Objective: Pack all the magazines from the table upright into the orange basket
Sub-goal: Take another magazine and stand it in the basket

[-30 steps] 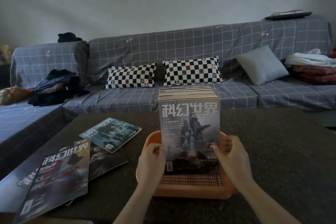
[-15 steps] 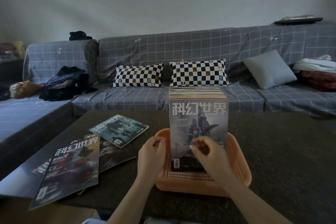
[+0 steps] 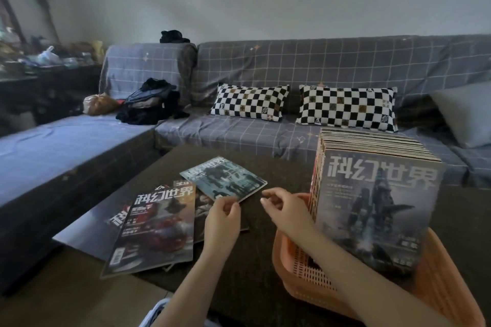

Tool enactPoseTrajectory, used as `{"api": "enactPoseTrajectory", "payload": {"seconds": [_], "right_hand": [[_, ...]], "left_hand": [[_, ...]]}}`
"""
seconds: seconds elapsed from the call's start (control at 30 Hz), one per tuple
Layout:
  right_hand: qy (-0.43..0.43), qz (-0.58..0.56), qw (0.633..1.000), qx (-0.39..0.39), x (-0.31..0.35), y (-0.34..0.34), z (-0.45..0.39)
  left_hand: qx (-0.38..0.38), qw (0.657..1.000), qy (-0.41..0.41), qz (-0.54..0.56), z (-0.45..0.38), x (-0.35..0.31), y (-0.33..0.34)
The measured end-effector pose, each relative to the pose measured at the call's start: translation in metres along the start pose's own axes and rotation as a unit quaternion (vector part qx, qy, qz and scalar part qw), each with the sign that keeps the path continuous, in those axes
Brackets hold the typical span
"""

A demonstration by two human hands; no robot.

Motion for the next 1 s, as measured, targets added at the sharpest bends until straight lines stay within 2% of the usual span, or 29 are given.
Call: {"api": "enactPoseTrajectory", "payload": {"seconds": [0.13, 0.37, 0.5, 0.6, 0.67, 0.8, 0.87, 1.0], "right_hand": [[0.031, 0.059, 0.998, 0.024, 0.004, 0.035, -0.048], [0.111, 0.172, 0.977, 0.056, -0.014, 0.088, -0.122], [0.149, 0.274, 0.94, 0.139, -0.029, 0.116, -0.148], [0.152, 0.333, 0.903, 0.224, -0.035, 0.133, -0.151], [0.149, 0.363, 0.886, 0.248, -0.034, 0.138, -0.151], [0.154, 0.393, 0.869, 0.258, -0.033, 0.137, -0.152], [0.155, 0.394, 0.87, 0.253, -0.035, 0.138, -0.151], [0.164, 0.385, 0.877, 0.236, -0.036, 0.139, -0.15]], "left_hand": [[-0.025, 0.998, -0.062, -0.014, -0.02, 0.042, -0.008], [-0.035, 0.993, -0.113, -0.018, -0.05, 0.083, -0.004], [-0.046, 0.991, -0.126, -0.002, -0.062, 0.096, 0.007], [-0.056, 0.987, -0.148, 0.012, -0.068, 0.101, 0.015], [-0.072, 0.982, -0.175, 0.025, -0.074, 0.105, 0.02], [-0.095, 0.967, -0.23, 0.054, -0.084, 0.112, 0.029], [-0.103, 0.96, -0.258, 0.038, -0.088, 0.115, 0.029], [-0.112, 0.94, -0.313, 0.079, -0.092, 0.119, 0.034]]}}
Point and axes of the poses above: each hand's wrist, its own z-axis away from the middle knuckle, its own y-axis out of the palm, x = y × z, the point moved 7 cm from there along -z, towards the middle knuckle, and after that the axes turned 15 degrees about y, right-handed, at the moved point
